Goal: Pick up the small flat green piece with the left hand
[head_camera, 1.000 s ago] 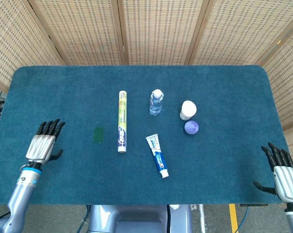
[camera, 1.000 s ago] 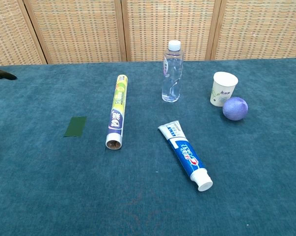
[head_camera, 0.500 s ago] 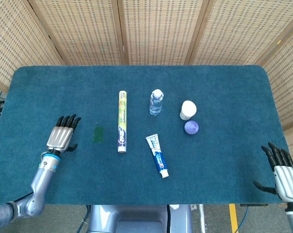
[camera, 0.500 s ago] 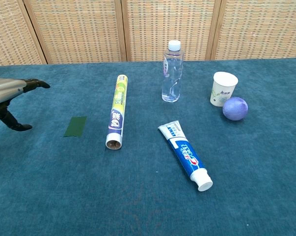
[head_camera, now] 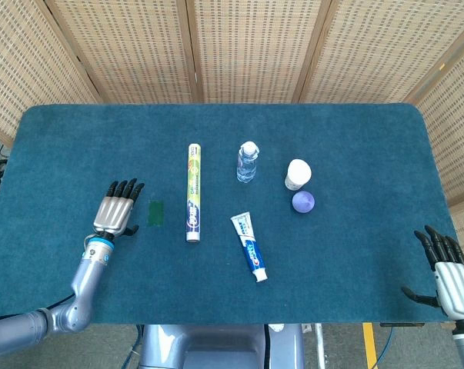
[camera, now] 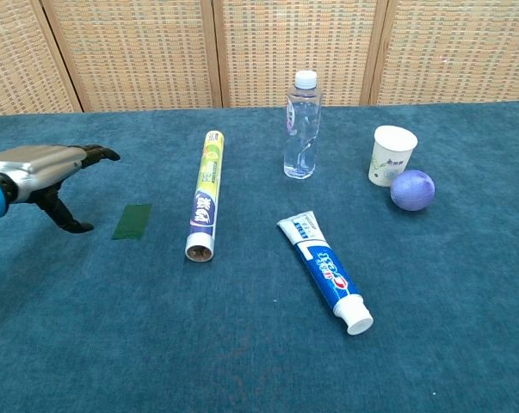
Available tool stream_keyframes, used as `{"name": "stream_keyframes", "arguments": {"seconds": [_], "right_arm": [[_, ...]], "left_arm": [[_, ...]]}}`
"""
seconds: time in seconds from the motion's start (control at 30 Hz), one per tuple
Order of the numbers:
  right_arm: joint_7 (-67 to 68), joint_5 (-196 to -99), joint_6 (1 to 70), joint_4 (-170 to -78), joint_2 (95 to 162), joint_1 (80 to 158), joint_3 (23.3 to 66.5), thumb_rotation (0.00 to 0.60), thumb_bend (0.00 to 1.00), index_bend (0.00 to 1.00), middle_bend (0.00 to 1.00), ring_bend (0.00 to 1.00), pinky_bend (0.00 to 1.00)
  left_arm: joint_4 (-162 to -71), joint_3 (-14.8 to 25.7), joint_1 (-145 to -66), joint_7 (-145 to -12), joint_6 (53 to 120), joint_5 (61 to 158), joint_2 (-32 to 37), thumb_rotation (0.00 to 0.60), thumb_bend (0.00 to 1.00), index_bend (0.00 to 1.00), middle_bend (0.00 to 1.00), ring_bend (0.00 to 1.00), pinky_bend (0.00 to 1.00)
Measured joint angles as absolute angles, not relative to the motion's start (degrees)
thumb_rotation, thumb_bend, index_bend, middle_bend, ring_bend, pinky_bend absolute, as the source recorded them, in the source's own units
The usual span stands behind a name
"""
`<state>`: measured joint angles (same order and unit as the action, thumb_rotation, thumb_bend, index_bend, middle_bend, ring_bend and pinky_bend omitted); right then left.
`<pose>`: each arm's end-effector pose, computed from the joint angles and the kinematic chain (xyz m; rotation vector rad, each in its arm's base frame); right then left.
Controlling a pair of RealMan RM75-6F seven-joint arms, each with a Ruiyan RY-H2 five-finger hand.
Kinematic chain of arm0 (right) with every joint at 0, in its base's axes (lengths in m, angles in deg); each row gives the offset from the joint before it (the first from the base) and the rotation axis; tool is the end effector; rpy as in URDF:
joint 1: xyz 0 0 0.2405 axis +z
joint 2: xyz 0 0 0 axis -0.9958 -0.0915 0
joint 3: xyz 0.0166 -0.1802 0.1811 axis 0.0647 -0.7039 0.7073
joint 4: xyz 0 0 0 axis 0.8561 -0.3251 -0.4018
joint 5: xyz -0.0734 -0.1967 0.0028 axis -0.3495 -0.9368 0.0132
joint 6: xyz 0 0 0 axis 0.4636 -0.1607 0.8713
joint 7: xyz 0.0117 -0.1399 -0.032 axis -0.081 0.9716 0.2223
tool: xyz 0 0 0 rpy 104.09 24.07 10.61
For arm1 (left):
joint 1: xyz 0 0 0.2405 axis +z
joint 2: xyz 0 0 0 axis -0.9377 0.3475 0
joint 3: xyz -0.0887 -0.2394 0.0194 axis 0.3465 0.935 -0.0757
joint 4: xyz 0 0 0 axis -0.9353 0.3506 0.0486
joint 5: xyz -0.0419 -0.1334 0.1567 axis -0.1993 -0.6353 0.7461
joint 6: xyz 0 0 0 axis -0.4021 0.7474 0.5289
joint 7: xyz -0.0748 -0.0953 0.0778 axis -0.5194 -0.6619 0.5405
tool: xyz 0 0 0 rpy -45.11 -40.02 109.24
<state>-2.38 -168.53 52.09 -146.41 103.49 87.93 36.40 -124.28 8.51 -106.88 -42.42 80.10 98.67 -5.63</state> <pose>-0.3183 -0.1663 0.1721 1.3696 -1.0467 0.8492 -0.2116 0.3426 -0.0132 -1.6913 -0.9271 -0.6048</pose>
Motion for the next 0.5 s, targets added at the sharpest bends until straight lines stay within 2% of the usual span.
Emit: {"name": "stream_keyframes", "arguments": {"seconds": [0.5], "right_arm": [[-3.6, -168.6, 51.7, -146.2, 103.3, 88.1, 36.4, 0.600, 0.15, 0.00, 0.00, 0.00, 0.00]], "left_arm": [[-119.9, 8.2, -110.0, -39.6, 80.4, 95.5, -10.3, 0.600, 0.22, 0.00, 0.00, 0.00, 0.00]]}}
